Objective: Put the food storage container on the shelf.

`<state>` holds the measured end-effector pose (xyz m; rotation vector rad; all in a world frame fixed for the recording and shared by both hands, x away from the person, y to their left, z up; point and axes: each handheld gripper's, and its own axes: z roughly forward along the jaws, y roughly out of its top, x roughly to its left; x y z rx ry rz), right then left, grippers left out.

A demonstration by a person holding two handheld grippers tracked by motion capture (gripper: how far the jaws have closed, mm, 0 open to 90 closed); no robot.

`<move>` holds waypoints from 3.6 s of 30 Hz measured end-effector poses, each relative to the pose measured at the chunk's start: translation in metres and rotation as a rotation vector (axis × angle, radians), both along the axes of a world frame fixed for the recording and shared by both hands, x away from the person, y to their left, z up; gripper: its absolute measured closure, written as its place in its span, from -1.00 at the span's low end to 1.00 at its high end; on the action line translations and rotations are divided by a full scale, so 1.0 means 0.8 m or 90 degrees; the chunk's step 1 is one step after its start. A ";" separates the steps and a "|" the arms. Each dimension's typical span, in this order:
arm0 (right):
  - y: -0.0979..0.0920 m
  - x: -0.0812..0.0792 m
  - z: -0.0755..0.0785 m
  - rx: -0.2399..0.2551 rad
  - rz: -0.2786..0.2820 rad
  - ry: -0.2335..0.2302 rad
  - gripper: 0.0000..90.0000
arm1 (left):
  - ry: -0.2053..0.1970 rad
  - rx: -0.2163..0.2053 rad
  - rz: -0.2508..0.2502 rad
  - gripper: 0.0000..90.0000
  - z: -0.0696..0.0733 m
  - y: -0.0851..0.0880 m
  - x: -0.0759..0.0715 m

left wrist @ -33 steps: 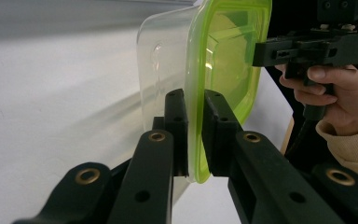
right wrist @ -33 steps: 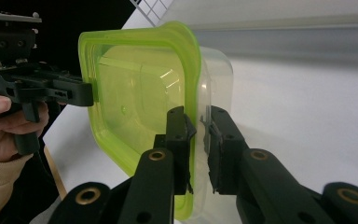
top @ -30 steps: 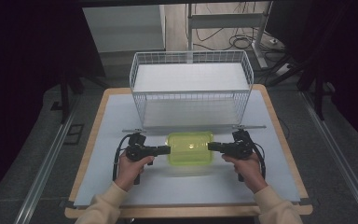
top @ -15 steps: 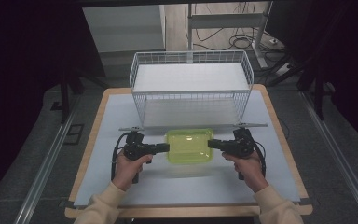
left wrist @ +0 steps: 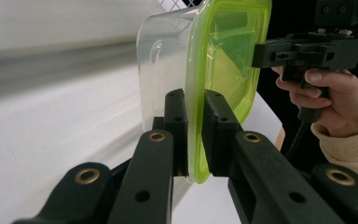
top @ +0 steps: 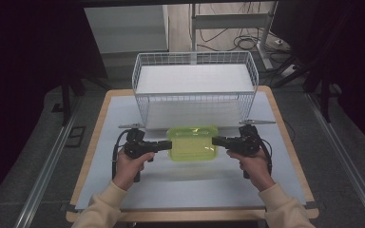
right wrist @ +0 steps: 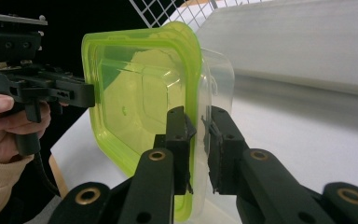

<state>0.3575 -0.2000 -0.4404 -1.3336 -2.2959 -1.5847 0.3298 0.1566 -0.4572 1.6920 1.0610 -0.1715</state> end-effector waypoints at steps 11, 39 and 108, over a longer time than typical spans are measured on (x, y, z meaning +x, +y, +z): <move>0.000 0.003 0.031 -0.001 -0.003 -0.026 0.78 | -0.021 -0.004 -0.001 0.81 0.028 0.000 0.006; 0.004 0.025 0.090 0.007 -0.011 -0.056 0.78 | -0.044 -0.011 0.004 0.81 0.086 0.004 0.034; 0.025 0.162 0.185 -0.001 -0.095 -0.038 0.78 | -0.026 0.027 0.046 0.80 0.183 0.006 0.179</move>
